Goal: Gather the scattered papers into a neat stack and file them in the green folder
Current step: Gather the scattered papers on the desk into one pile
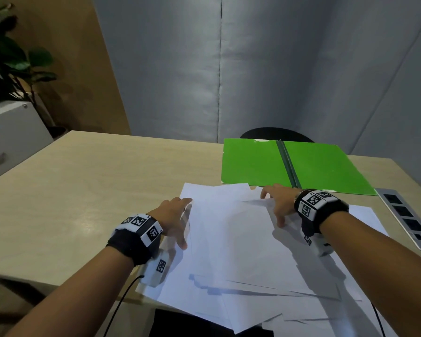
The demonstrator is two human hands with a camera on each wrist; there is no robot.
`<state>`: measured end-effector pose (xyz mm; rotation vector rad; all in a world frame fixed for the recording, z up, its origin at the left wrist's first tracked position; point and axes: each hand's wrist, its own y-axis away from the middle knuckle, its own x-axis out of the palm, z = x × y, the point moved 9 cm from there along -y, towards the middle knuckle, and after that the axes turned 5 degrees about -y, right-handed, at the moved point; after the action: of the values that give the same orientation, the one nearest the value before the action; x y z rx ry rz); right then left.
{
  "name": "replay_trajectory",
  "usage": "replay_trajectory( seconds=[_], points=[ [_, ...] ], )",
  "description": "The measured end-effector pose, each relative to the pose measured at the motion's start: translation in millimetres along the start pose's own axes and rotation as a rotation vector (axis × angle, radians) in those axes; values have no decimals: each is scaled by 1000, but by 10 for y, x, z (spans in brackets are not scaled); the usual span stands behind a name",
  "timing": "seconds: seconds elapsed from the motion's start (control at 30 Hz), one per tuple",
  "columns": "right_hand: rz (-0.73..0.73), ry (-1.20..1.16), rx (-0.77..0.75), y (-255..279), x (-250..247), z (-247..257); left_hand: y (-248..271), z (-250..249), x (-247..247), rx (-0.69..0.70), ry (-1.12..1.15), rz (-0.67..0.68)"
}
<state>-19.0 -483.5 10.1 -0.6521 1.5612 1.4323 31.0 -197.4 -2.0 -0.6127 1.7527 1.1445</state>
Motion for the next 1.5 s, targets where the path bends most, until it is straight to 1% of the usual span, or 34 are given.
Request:
replay_trajectory(
  seconds=[0.13, 0.27, 0.37, 0.47, 0.5, 0.53, 0.6, 0.67, 0.73, 0.77, 0.8, 0.83, 0.87, 0.9, 0.97, 1.03, 1.1, 1.13, 1.17, 1.2, 1.3, 1.33, 1.37, 1.4, 1.43, 1.5],
  points=[
    [13, -81, 9, -11, 19, -52, -1, -8, -4, -18, -1, -3],
    [-28, -32, -47, 4, 16, -5, 0, -18, 18, -42, -32, 5],
    [-67, -47, -85, -26, 53, 8, 15, -51, 35, -51, 13, -1],
    [-72, -38, -126, -26, 65, 58, 49, -163, 24, 21, 86, -51],
    [-64, -16, -126, -19, 75, 68, 76, -218, 13, 54, 162, -68],
    [-63, 7, -119, -11, 79, 71, 121, -275, -13, 95, 326, -83],
    [-74, 50, -96, -8, 76, 56, 210, -409, -67, 162, 753, -70],
    [-84, 82, -73, -10, 65, 27, 235, -490, -116, 178, 1042, -58],
    [-96, 103, -50, -2, 38, -9, 233, -545, -137, 174, 1230, -5],
    [-117, 100, -41, 6, 23, -29, 240, -594, -138, 187, 1260, 24],
    [-158, 89, -41, 26, -12, -36, 237, -632, -152, 217, 1240, 26],
    [-211, 66, -54, 44, -56, -42, 227, -666, -185, 260, 1170, -10],
    [-264, 31, -88, 72, -115, -37, 225, -679, -223, 287, 1112, -75],
    [-306, -22, -139, 117, -185, -24, 211, -663, -273, 278, 1058, -164],
    [-335, -176, -238, 224, -305, -48, 203, -567, -429, 211, 1053, -347],
    [-344, -343, -282, 371, -414, -198, 179, -470, -595, 185, 1136, -467],
    [-361, -584, -260, 503, -450, -484, 138, -303, -713, 130, 1174, -562],
    [-362, -709, -212, 538, -396, -674, 100, -200, -731, 80, 1141, -591],
    [-365, -808, -150, 582, -313, -859, 42, -104, -708, 17, 1068, -579],
    [-376, -882, -77, 626, -202, -1031, -23, -25, -635, -47, 960, -524],
    [-384, -1045, 83, 763, 210, -1338, -155, 114, -298, -193, 558, -271],
    [-372, -1095, 127, 801, 347, -1380, -147, 122, -202, -225, 442, -202],
    [-369, -1128, 164, 840, 459, -1407, -115, 99, -135, -246, 338, -166],
    [-376, -1157, 208, 865, 555, -1442, -81, 46, -101, -246, 239, -166],
    [-378, -1178, 234, 873, 631, -1473, -31, -62, -95, -211, 143, -203],
    [-366, -1211, 264, 900, 715, -1473, 67, -429, -59, -42, -27, -264]
  ],
)
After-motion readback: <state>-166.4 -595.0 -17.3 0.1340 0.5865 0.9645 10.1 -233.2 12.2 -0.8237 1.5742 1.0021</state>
